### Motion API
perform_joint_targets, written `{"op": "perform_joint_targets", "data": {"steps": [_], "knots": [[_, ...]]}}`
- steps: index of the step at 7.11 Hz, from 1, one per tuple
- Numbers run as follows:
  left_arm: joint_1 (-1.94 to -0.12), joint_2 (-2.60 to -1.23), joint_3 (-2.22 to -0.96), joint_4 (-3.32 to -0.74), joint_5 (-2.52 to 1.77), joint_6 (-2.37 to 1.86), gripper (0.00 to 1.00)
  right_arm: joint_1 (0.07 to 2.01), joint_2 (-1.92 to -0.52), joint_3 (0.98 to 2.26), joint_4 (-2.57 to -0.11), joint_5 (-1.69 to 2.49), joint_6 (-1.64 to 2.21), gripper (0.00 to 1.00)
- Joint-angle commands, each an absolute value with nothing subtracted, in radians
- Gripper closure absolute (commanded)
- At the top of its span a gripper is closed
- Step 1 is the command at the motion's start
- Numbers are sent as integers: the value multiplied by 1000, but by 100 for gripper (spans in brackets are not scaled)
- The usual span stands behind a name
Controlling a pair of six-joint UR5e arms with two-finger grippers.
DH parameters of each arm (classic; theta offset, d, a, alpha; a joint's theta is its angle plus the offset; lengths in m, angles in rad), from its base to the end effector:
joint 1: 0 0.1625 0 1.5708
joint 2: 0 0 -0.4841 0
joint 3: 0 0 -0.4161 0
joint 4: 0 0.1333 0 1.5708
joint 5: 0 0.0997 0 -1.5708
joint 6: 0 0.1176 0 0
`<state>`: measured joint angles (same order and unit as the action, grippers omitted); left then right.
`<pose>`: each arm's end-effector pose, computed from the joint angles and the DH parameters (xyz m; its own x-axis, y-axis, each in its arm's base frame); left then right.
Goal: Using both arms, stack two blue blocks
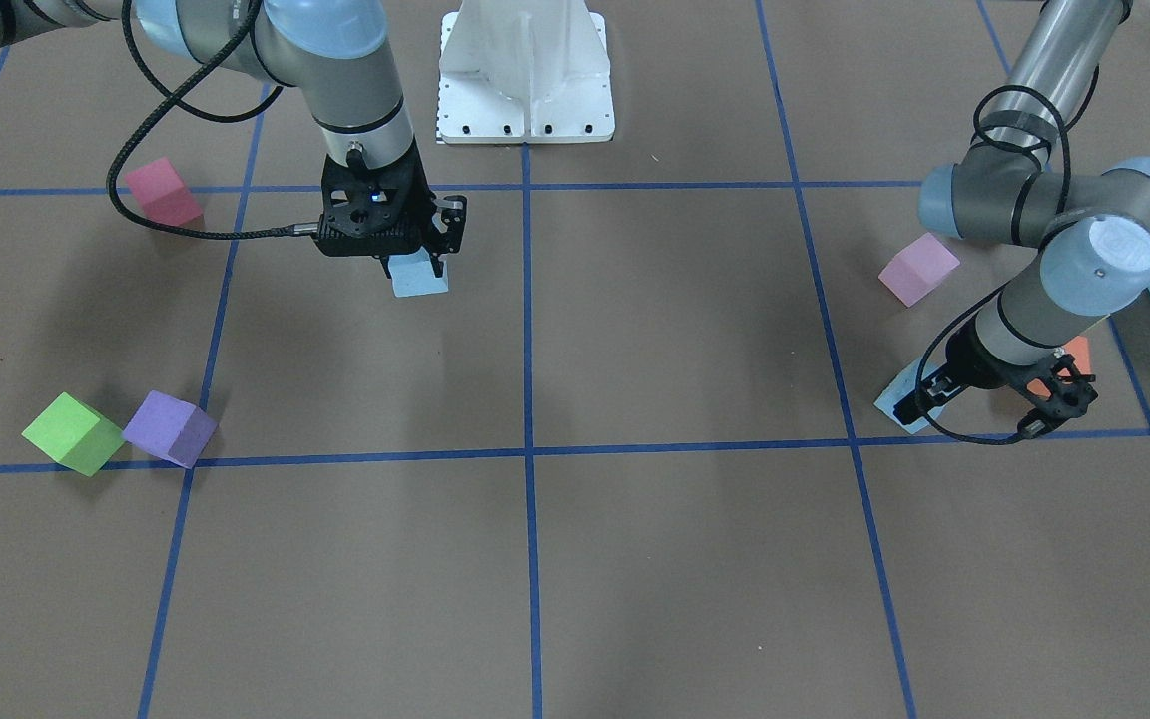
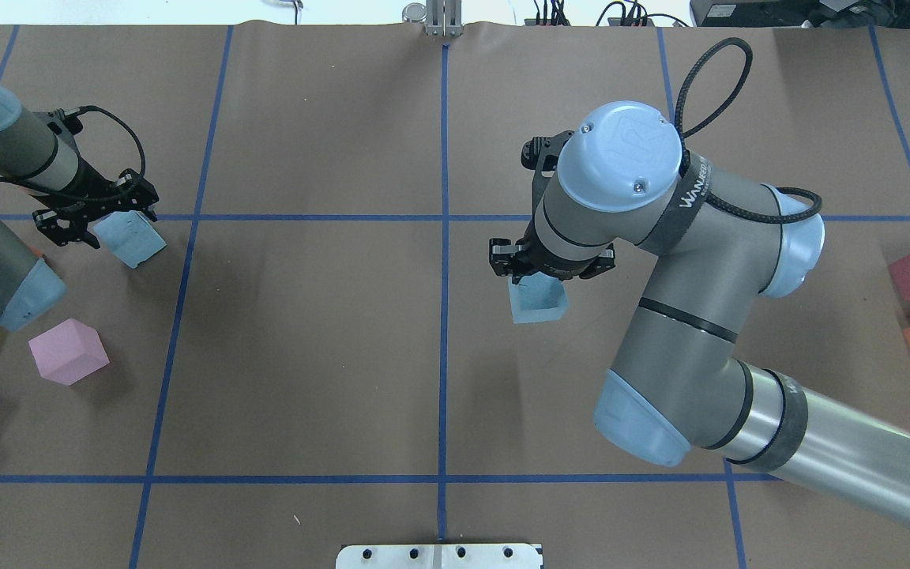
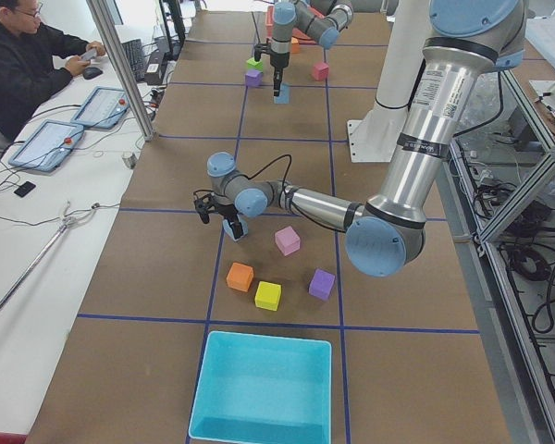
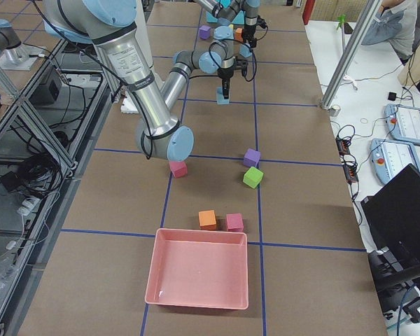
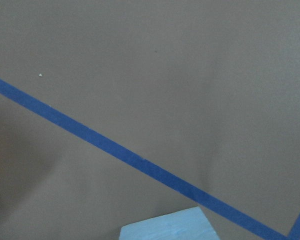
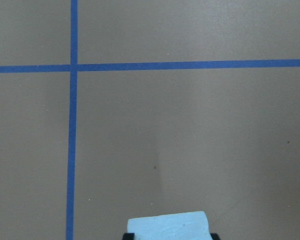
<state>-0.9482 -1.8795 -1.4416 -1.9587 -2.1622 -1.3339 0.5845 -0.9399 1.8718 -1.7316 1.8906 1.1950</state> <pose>0.3491 -0.6025 0.5782 0.5953 -0.4952 -0.6328 0.3703 0.8680 -0.3309 -0.5164 -0.4572 0.2300 0.6815 0.0332 0.7310 -0.0978 0.9941 0.0461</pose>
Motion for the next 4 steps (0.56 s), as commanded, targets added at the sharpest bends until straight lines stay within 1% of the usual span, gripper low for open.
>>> {"op": "perform_joint_targets", "data": {"steps": [1,2,3,4], "knots": [[-939,-1882,-1443,-1959,-2157,-1355,20,580,-893,1823,-1735,1881,1236,49],[-937,-1884,-1443,-1959,-2157,-1353,31,568,-841,1760,-1733,1850,1252,49],[-937,-1885,-1440,-1960,-2157,-1350,38,551,-801,1702,-1729,1827,1271,49],[-937,-1888,-1440,-1960,-2157,-1348,42,545,-775,1677,-1724,1825,1273,49]]}}
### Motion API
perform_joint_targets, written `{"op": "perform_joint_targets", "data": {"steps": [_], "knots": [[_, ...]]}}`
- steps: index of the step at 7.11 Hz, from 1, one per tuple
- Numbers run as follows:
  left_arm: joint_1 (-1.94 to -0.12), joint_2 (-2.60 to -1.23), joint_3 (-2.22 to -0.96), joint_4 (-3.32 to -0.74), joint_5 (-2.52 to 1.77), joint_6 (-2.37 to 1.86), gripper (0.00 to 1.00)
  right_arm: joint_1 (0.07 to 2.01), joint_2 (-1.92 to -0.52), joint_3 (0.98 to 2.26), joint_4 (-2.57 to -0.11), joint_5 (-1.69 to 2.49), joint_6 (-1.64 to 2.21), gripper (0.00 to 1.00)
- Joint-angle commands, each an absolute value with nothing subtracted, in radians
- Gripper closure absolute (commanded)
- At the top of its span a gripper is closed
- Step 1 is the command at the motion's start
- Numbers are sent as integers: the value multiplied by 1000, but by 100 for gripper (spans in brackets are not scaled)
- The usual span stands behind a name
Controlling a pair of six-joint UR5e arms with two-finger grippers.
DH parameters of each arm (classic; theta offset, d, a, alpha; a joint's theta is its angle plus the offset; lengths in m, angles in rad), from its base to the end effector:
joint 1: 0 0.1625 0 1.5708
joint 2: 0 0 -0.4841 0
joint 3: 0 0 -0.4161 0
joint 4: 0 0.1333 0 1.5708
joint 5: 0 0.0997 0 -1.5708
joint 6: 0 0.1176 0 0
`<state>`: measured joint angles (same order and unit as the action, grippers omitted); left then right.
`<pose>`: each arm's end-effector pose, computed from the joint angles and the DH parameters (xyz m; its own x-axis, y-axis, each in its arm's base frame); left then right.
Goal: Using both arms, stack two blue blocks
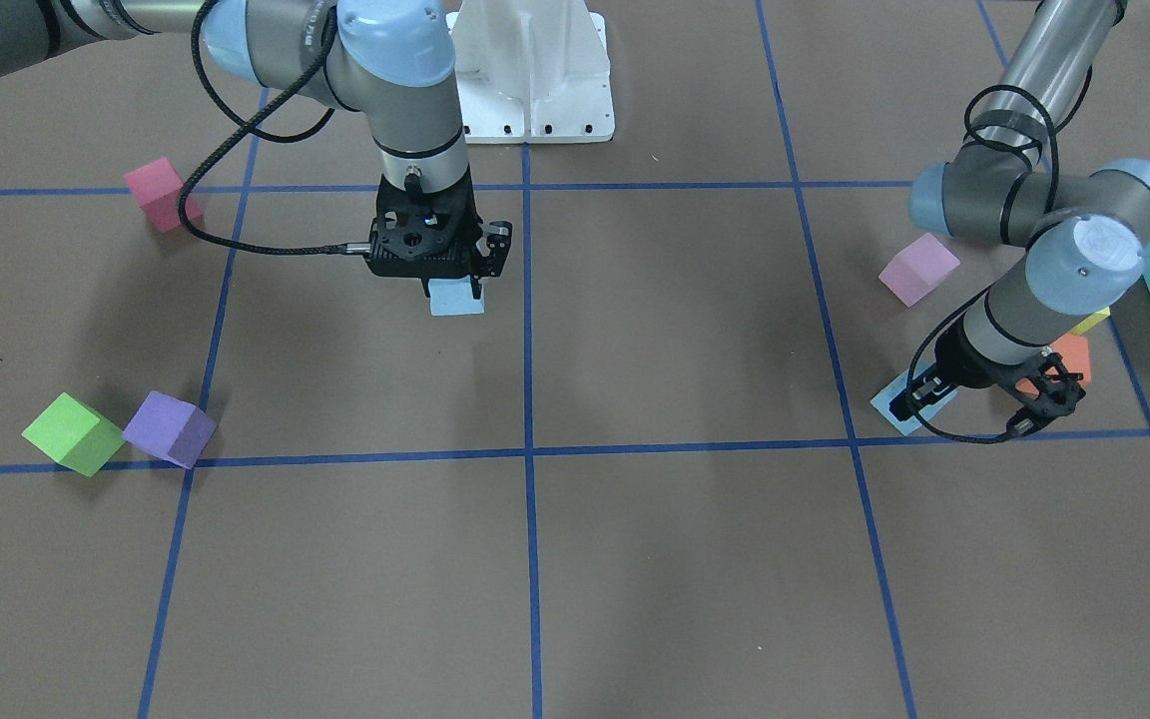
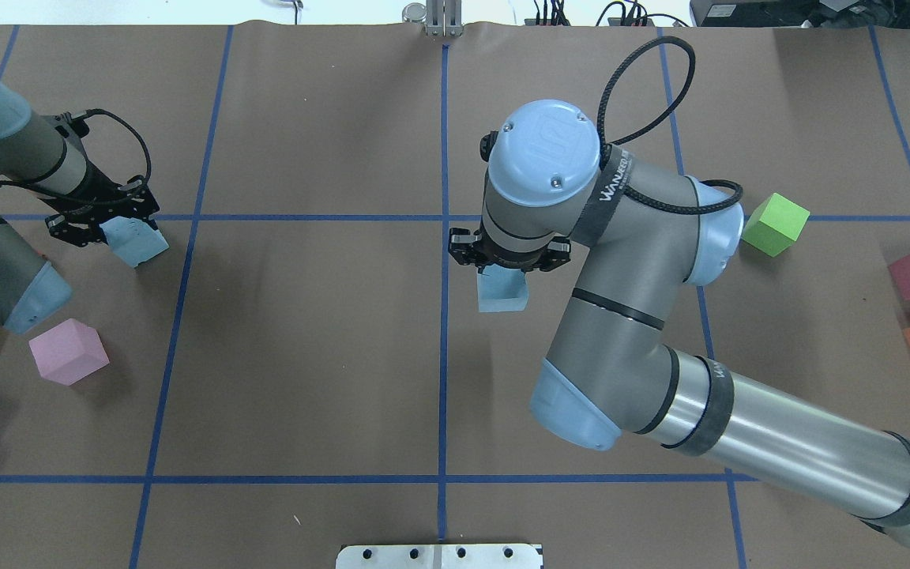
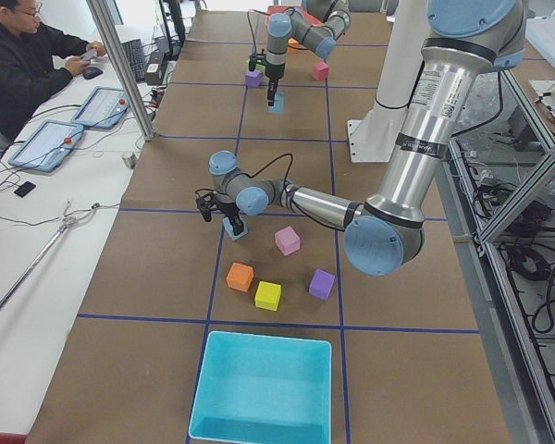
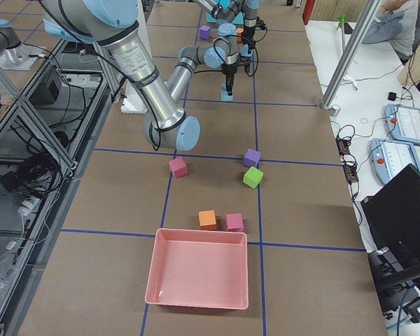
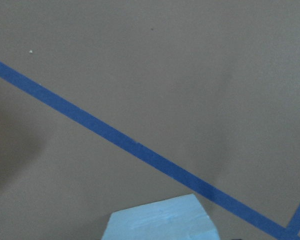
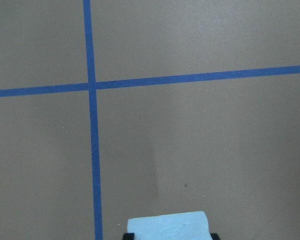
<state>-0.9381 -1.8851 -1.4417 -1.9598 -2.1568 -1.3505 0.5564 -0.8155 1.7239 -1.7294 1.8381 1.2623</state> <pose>0.3563 -0.6013 0.5744 0.5925 -0.5001 -0.6315 0.3738 0.8651 -0.3344 -0.5727 -0.4766 0.2019 0.7004 0.0907 0.7080 -0.1510 0.9883 0.0227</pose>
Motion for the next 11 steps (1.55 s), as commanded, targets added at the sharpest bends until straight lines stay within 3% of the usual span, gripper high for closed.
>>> {"op": "perform_joint_targets", "data": {"steps": [1,3,10,11], "knots": [[-937,-1891,-1443,-1960,-2157,-1342,48,529,-764,1622,-1694,1824,1270,49],[-942,-1890,-1485,-1950,-2171,-1251,50,505,-765,1492,-1518,1804,1270,49],[-951,-1879,-1548,-1934,-2166,-1129,50,472,-759,1473,-1479,1786,1281,49],[-951,-1878,-1554,-1934,-2166,-1129,50,472,-759,1468,-1480,1786,1301,43]]}}
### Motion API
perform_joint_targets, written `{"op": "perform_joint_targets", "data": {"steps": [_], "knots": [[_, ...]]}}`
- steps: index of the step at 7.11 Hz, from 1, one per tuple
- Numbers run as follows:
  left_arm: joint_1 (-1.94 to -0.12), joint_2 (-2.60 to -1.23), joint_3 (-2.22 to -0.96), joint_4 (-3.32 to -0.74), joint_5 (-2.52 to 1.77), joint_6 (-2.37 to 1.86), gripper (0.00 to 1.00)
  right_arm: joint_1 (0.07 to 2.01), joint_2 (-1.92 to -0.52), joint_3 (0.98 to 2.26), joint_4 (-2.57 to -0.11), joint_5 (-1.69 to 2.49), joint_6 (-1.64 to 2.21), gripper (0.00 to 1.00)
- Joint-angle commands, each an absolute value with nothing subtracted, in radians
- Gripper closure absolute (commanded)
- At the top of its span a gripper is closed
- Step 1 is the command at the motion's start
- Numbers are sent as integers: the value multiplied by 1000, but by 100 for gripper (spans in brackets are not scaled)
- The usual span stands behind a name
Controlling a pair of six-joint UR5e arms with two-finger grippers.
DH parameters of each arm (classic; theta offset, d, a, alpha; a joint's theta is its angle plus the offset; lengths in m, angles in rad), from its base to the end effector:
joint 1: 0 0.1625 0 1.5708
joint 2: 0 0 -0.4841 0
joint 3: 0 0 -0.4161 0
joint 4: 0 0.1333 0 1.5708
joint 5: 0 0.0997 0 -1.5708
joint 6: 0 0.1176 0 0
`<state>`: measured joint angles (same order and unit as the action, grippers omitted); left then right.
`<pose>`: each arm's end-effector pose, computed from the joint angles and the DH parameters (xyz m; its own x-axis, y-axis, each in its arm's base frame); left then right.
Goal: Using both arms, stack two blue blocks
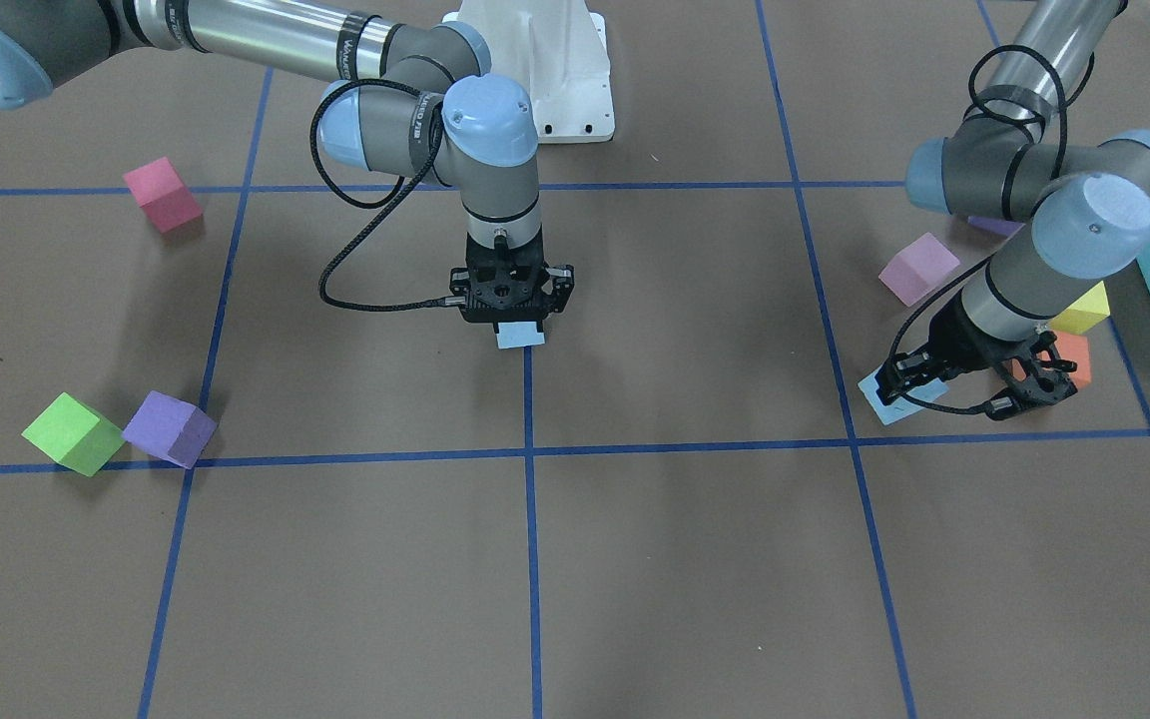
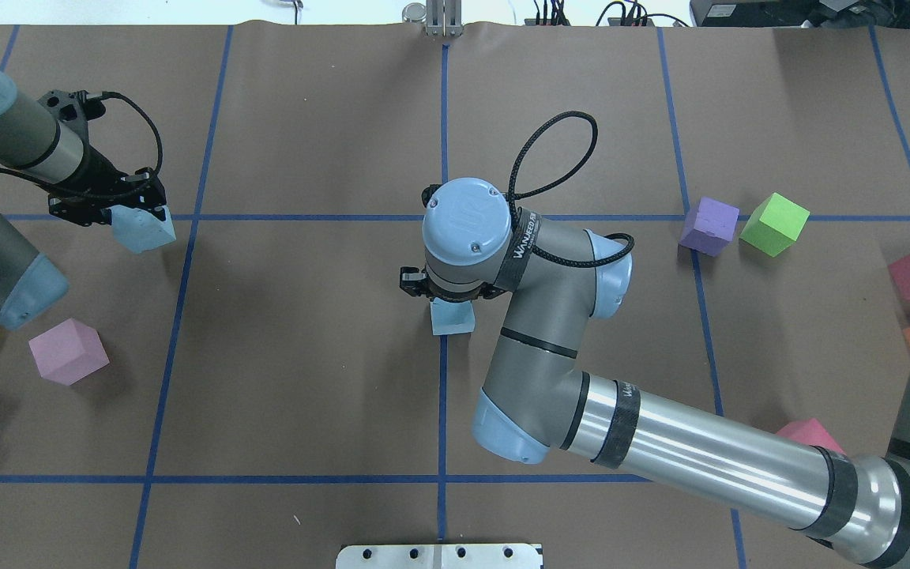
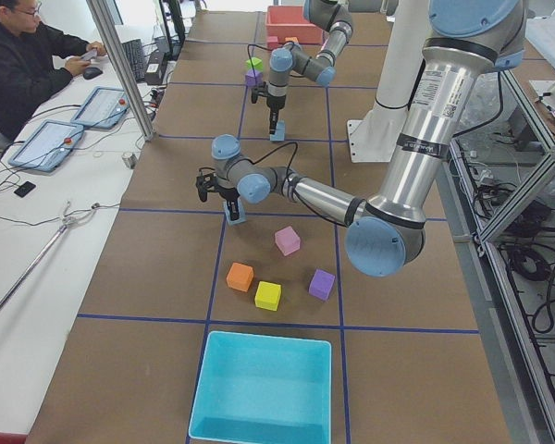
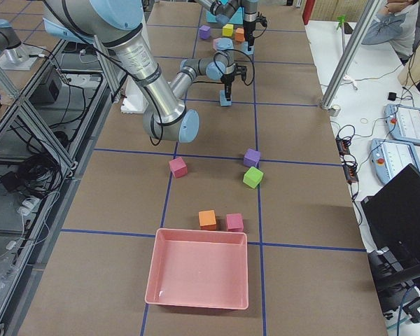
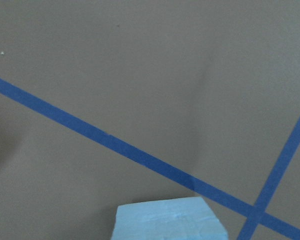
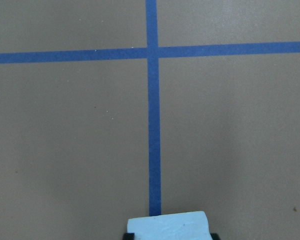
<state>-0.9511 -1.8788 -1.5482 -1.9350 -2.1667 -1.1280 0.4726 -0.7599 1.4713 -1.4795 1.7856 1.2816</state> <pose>0.3426 -0.5961 0.5239 0.6221 -0.2614 -0.7380 0.2324 0.9618 -0.1447 -0.6791 -0.4687 0.2324 0.6808 0.0351 0.7316 -0.1190 0.9909 0.0632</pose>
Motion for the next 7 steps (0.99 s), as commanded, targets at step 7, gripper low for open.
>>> {"op": "perform_joint_targets", "data": {"steps": [7], "knots": [[-945,-1936,-1678,-1746,-2166,-1132,50,585,-797,1575,-1489,1935,1296,0]]}}
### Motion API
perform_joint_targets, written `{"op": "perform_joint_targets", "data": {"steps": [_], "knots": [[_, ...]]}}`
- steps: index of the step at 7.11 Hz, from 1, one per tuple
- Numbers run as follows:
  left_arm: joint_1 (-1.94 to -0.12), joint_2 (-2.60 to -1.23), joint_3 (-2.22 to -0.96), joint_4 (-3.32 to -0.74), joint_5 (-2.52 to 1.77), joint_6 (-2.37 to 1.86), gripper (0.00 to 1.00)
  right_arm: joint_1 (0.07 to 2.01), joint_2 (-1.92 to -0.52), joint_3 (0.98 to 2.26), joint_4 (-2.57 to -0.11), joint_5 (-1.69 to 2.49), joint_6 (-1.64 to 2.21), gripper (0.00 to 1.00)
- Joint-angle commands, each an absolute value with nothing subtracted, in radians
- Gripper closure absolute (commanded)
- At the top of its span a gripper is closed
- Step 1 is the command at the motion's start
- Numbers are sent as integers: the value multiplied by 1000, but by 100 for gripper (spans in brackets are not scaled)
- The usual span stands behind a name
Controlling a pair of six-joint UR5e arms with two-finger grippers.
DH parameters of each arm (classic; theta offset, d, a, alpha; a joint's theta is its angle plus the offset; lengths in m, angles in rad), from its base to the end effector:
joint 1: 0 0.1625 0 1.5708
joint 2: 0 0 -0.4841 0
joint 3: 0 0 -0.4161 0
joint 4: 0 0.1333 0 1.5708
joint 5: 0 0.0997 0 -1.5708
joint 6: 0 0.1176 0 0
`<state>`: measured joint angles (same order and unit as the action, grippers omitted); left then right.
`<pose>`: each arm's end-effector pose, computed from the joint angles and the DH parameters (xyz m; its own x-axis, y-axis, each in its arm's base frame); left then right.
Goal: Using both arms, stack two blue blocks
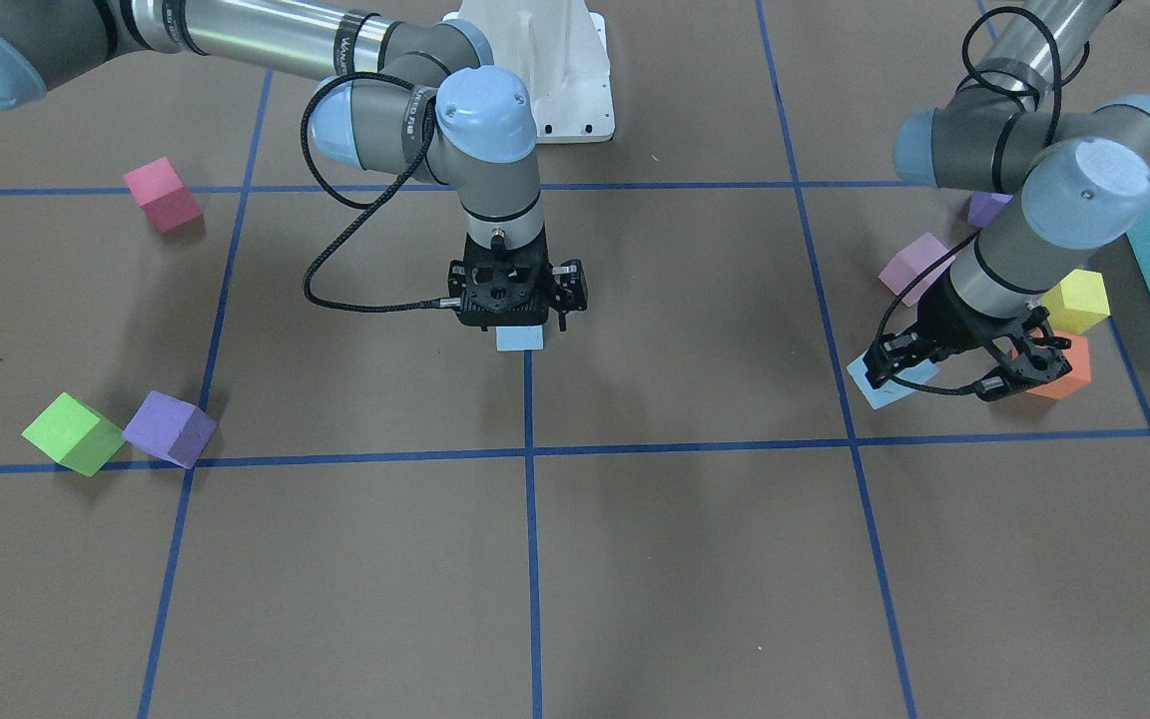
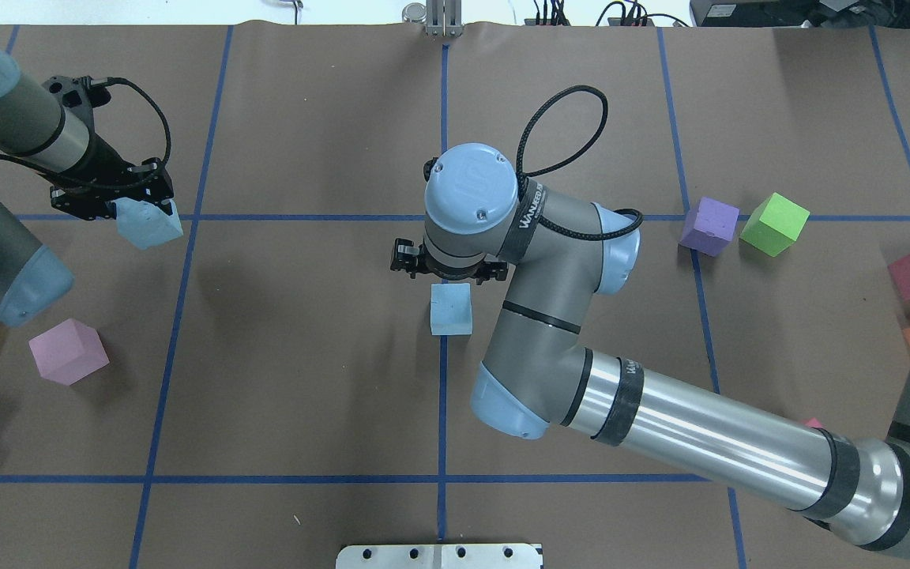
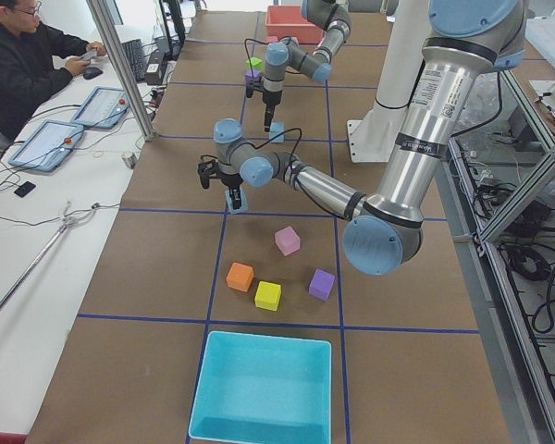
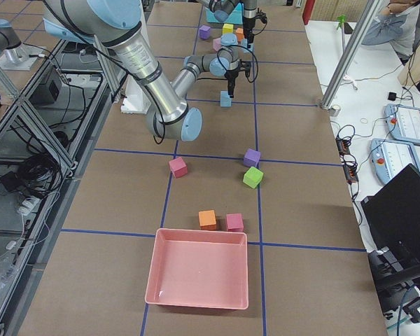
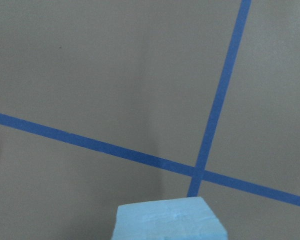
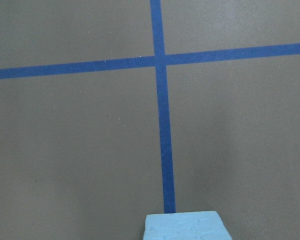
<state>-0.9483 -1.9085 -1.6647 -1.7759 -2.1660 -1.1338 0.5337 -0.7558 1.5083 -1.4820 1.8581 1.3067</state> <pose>0.3397 -0.5888 0.4642 0.6272 -0.2729 -0.7295 0.2350 0.9593 -0.1568 -0.6435 -0.4964 0.2110 0.6338 0.0837 0.7690 -0.1456 0.9893 0.0123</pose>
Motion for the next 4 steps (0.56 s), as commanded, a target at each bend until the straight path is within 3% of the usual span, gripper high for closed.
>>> {"op": "perform_joint_targets", "data": {"steps": [1,4], "knots": [[-943,-1972,-1669,-1740,-2166,-1124,50,644,-863,1638,-1489,1986,1266,0],[-896,-2153,-1623,-1665,-2139,-990,50,812,-1029,1716,-1491,2090,1051,0]]}}
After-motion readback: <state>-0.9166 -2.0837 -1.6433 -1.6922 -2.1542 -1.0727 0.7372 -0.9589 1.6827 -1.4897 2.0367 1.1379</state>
